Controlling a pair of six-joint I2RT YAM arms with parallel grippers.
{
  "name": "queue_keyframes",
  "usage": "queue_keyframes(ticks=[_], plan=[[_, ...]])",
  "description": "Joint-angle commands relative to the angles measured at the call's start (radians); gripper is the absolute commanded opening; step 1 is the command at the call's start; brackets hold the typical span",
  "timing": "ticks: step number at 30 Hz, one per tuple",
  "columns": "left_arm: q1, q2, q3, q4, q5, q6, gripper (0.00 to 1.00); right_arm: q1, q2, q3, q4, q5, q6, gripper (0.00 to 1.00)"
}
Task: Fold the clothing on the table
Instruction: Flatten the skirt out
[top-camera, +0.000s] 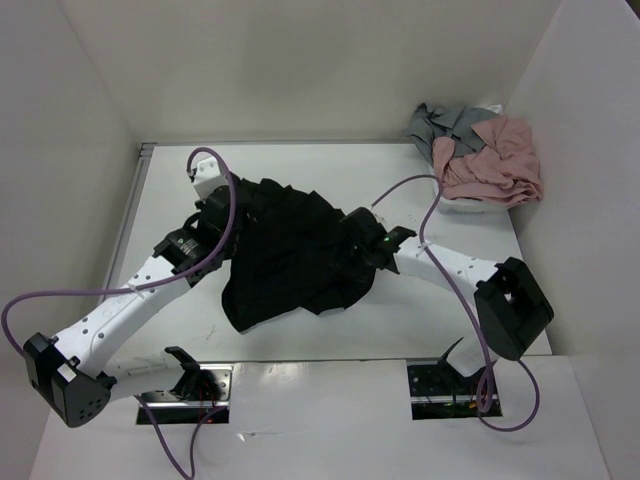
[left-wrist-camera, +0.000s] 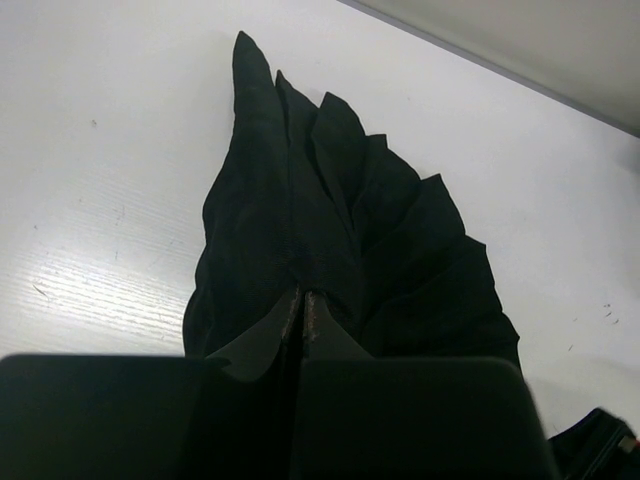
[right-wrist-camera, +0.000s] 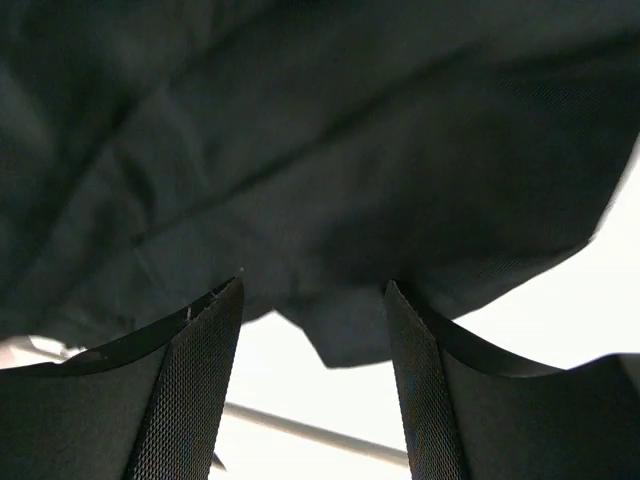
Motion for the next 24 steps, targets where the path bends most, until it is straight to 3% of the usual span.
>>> queue_keyframes(ticks=[1, 17, 24], plan=[[0.004, -0.027, -0.004, 0.051, 0.005, -0.011, 0.00, -0.045, -0.022, 0.034, 0.024, 0.021, -0.049, 0.64], [0.004, -0.018, -0.004, 0.051, 0.005, 0.008, 0.00, -0.057, -0.010, -0.039, 0.044, -0.081, -0.019, 0.63], [0.004, -0.018, -0.004, 0.051, 0.005, 0.008, 0.00, -0.057, 0.097, -0.061, 0.110, -0.126, -0.019, 0.62]])
